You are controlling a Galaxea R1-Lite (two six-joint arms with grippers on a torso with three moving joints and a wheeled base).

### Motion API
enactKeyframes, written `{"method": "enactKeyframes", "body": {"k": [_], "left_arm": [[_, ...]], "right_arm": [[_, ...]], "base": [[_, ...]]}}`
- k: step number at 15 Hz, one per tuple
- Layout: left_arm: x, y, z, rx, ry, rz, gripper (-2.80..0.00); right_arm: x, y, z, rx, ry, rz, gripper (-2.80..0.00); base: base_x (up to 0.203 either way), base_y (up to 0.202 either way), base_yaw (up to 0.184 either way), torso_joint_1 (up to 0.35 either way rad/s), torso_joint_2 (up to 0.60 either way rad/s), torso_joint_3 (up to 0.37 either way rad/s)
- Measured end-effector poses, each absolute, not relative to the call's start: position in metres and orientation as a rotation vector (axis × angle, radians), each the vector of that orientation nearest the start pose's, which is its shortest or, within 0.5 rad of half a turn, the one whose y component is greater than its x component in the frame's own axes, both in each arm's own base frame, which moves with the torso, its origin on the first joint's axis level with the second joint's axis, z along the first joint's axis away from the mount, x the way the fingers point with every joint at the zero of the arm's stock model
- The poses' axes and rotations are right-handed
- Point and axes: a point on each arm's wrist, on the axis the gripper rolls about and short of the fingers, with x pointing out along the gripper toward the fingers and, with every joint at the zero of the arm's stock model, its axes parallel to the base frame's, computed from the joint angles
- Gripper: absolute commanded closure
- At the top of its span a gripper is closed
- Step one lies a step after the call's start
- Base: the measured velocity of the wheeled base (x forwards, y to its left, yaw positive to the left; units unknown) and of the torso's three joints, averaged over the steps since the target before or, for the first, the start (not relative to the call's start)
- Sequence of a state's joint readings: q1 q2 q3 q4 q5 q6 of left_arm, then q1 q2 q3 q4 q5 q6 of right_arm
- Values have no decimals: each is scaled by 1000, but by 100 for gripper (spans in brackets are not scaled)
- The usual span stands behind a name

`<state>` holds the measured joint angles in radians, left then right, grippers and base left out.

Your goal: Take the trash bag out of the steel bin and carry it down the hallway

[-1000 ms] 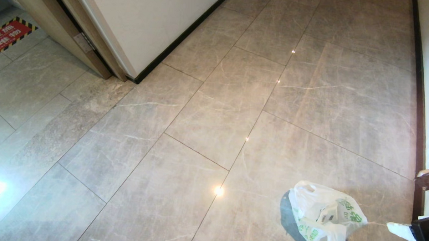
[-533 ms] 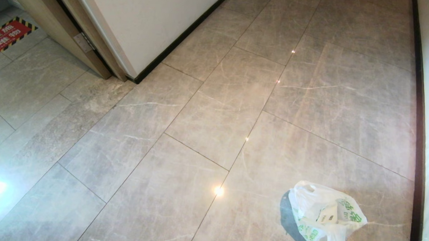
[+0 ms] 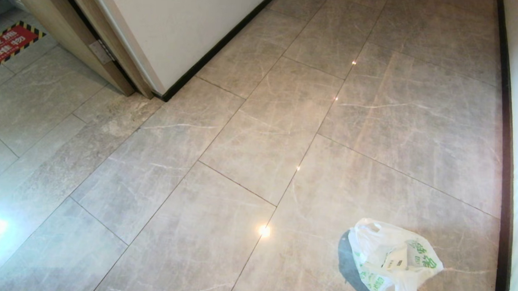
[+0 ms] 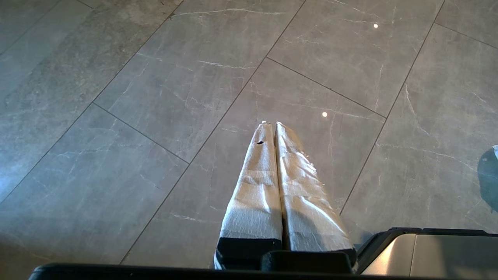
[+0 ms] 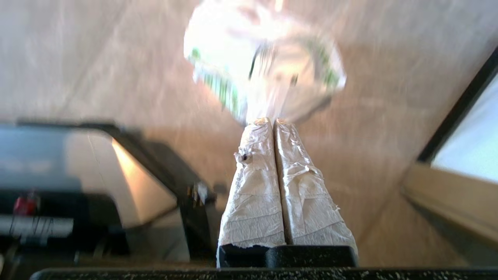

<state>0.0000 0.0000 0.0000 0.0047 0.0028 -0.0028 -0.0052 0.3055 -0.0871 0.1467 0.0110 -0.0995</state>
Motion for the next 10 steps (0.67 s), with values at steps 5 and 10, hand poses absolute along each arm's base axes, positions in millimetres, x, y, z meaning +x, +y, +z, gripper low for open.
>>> {"method": "enactKeyframes", "body": {"k": [5,10], "left_arm": [[-23,0,75,-2,4,3,0],[-23,0,75,-3,4,3,0]], "right_arm": [[-20,0,80,-51,62,1,0],[-23,0,77,-55,-4,3,0]], "base": [[0,0,0,0,0,0],[0,0,0,0,0,0]]}}
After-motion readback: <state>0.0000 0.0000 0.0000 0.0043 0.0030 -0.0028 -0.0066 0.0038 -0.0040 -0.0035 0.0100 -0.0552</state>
